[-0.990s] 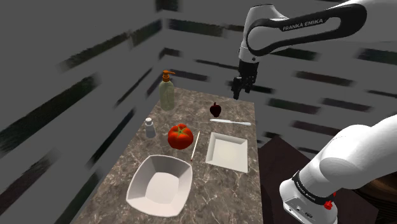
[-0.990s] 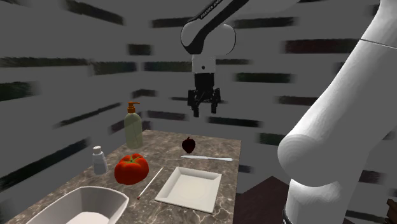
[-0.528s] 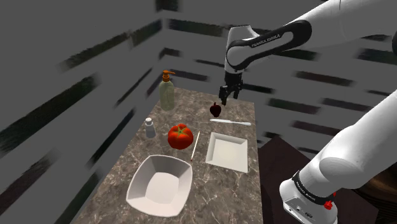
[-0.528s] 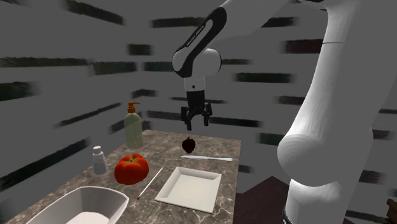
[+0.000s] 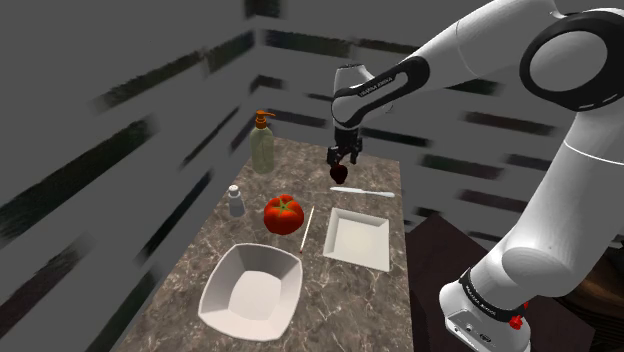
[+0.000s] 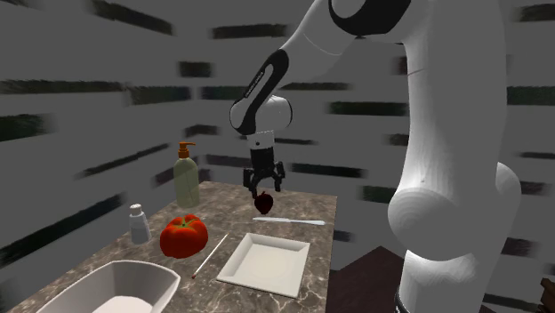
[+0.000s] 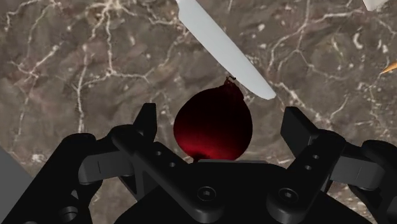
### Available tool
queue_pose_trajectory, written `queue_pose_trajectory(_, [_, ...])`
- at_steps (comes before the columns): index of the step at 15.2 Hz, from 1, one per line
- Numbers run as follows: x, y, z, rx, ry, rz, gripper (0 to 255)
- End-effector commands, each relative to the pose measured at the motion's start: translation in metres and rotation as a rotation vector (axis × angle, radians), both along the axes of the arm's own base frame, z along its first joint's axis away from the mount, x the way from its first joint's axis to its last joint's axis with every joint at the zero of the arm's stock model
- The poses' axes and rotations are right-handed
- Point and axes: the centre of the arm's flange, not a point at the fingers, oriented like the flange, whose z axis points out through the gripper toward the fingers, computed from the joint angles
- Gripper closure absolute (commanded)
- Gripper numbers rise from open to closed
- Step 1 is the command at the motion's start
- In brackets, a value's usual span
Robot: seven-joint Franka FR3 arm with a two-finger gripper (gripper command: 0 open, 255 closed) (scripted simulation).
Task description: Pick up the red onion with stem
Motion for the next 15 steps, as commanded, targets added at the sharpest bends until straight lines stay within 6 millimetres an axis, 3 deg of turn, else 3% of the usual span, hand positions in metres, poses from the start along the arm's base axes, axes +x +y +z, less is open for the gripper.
queue_pose_trajectory(1, [0.001, -0.001, -0.013, -0.001, 0.0, -0.001, 0])
queue_pose_trajectory(7, [0.001, -0.001, -0.037, -0.001, 0.0, -0.001, 0])
queue_pose_trajectory(8, [0.001, -0.001, -0.037, -0.001, 0.0, -0.001, 255])
queue_pose_trajectory(15, [0.001, -0.001, -0.037, -0.001, 0.0, -0.001, 255])
